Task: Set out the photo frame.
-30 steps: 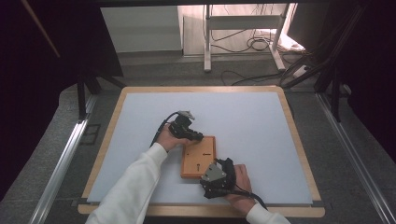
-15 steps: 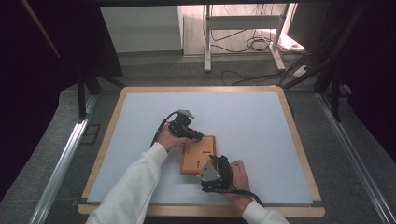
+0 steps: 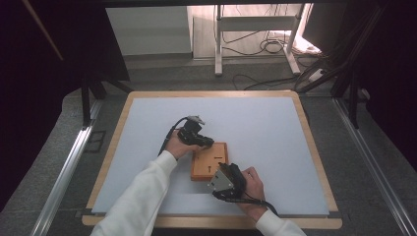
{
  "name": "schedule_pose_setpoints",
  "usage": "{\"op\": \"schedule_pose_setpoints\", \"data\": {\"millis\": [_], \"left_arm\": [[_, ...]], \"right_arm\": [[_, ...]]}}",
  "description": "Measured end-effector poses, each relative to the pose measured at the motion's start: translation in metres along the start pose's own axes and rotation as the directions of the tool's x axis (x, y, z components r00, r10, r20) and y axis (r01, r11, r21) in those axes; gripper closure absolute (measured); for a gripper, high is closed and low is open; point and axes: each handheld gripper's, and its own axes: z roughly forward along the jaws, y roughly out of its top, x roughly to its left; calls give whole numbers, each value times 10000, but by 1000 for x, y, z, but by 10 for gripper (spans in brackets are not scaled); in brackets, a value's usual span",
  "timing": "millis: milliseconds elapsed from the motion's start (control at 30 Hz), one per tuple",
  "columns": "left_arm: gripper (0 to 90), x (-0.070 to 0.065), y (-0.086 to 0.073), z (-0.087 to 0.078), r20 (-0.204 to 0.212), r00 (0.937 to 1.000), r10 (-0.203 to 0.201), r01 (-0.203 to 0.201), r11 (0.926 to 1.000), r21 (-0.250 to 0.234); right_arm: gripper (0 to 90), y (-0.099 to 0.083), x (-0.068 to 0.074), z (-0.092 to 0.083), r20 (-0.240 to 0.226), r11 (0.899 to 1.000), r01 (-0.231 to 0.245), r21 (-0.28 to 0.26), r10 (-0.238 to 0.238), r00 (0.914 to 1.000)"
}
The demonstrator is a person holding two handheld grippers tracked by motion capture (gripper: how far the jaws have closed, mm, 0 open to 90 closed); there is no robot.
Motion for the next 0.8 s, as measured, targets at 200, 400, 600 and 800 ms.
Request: {"op": "schedule_pose_setpoints", "data": {"millis": [200,400,600,800], "left_arm": [[657,-2,-9,-25,-635,9980,26,-76,9969,-783],[516,-7,-32,-54,-1410,9900,95,-255,9933,-1125],[409,-13,-56,-70,-1739,9847,-91,-140,9913,-1309],[366,-26,-85,-85,-1862,9825,22,-287,9898,-1397]], "right_arm": [[392,0,-3,-1,9,10000,-26,-58,26,10000],[391,-1,-3,-1,-19,10000,-1,-38,1,10000],[389,-1,-2,-1,-58,10000,26,-7,-26,10000],[391,-1,-3,-2,-22,10000,14,2,-14,10000]]}}
